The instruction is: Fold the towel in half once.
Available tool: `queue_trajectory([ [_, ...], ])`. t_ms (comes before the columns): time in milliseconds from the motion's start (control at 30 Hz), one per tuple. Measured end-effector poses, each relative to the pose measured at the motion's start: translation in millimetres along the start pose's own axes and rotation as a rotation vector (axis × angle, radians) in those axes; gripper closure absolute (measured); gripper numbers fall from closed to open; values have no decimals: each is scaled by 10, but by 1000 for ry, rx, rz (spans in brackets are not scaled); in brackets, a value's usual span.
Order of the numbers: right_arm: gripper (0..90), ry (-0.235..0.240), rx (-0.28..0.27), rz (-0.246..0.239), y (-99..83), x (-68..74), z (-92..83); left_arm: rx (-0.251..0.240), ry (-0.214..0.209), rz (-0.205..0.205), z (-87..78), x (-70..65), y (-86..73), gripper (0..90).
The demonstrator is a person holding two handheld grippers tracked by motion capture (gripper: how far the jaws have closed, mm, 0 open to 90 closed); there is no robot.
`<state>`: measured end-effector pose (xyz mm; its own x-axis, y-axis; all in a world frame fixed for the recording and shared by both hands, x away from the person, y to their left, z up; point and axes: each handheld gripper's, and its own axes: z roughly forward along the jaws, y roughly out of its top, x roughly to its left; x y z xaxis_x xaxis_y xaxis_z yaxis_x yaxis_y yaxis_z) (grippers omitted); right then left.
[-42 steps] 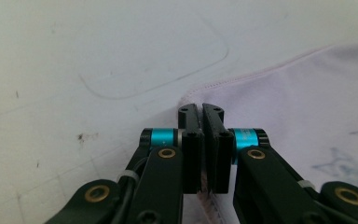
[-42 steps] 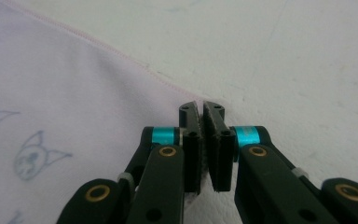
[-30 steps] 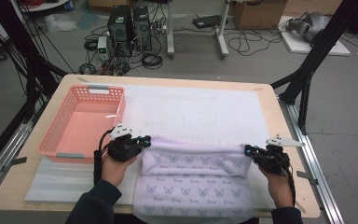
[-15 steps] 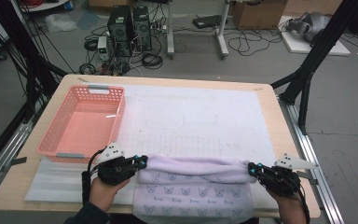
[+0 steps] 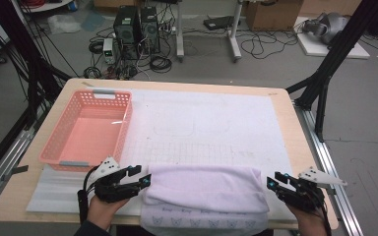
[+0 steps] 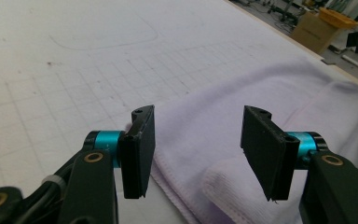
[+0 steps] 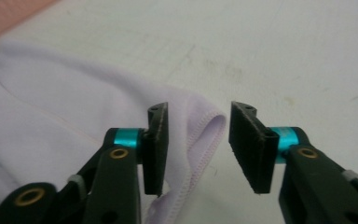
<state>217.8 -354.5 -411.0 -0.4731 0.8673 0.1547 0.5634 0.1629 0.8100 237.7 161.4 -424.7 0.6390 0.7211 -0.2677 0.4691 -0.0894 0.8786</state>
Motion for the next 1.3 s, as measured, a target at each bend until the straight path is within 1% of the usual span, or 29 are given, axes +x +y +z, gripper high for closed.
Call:
queue_trajectory([
  [33, 613, -5, 36, -8, 6, -11, 99, 1, 7, 4, 23, 12, 7, 459],
  [133, 614, -24, 105, -19, 15, -21, 417, -4, 25, 19, 72, 38, 21, 471],
  [167, 627, -29, 126, -19, 12, -14, 506, -4, 28, 25, 81, 42, 19, 472],
  [200, 667, -40, 148, -26, 2, -8, 580, -3, 30, 31, 89, 44, 13, 476],
  [233, 761, -60, 134, -51, 1, -3, 602, -1, 33, 35, 92, 52, 7, 479],
  [267, 849, -71, 148, -68, 21, -15, 600, 0, 32, 34, 94, 63, 1, 481],
  [333, 869, -156, 158, -136, 45, -32, 561, 3, 40, 29, 96, 80, -10, 485],
  [367, 869, -185, 160, -148, 47, -56, 533, 3, 48, 30, 96, 89, -14, 487],
  [433, 863, -186, 136, -120, 46, -90, 490, 10, 57, 29, 106, 102, -23, 489],
  [467, 830, -191, 126, -123, 47, -78, 476, 15, 60, 34, 113, 110, -26, 488],
  [500, 778, -220, 111, -138, 49, -56, 462, 21, 59, 32, 126, 116, -28, 488],
  [533, 707, -229, 94, -137, 57, -50, 445, 27, 60, 31, 140, 121, -30, 485],
  [600, 685, -209, 58, -119, 69, -77, 402, 45, 67, 36, 182, 131, -34, 480],
  [667, 653, -196, 38, -107, 63, -93, 375, 71, 63, 24, 246, 151, -33, 472],
  [767, 612, -171, 43, -102, 36, -117, 395, 119, 62, 23, 400, 181, -15, 451],
  [833, 572, -118, 56, -84, 22, -121, 436, 154, 71, 21, 525, 210, -8, 436],
  [867, 552, -112, 64, -88, 15, -119, 462, 195, 88, 11, 586, 219, 3, 433],
  [900, 528, -101, 73, -90, 10, -115, 486, 183, 97, 24, 601, 213, 21, 447],
  [933, 501, -86, 79, -89, 6, -112, 512, 188, 103, 32, 628, 205, 27, 467],
  [1000, 436, -76, 103, -90, -4, -108, 583, 202, 125, 61, 646, 178, 31, 535],
  [1033, 417, -74, 121, -93, -16, -111, 623, 203, 127, 66, 647, 173, 30, 547],
  [1067, 411, -69, 102, -89, -25, -127, 633, 205, 127, 68, 642, 180, 30, 561],
  [1100, 412, -59, 102, -78, -25, -141, 635, 203, 128, 63, 635, 188, 28, 604],
  [1133, 413, -55, 101, -80, -26, -150, 637, 207, 112, 59, 628, 199, 27, 667],
  [1167, 432, -55, 101, -82, -27, -150, 637, 211, 79, 63, 628, 206, 25, 814],
  [1200, 463, -57, 105, -82, -22, -150, 633, 211, 86, 72, 630, 195, 28, 844],
  [1233, 540, -53, 106, -84, -16, -159, 629, 213, 90, 86, 633, 184, 31, 850],
  [1267, 722, -34, 108, -80, -8, -163, 624, 213, 100, 93, 634, 174, 38, 855],
  [1300, 841, 35, 117, -66, -1, -170, 624, 206, 116, 99, 634, 165, 51, 857],
])
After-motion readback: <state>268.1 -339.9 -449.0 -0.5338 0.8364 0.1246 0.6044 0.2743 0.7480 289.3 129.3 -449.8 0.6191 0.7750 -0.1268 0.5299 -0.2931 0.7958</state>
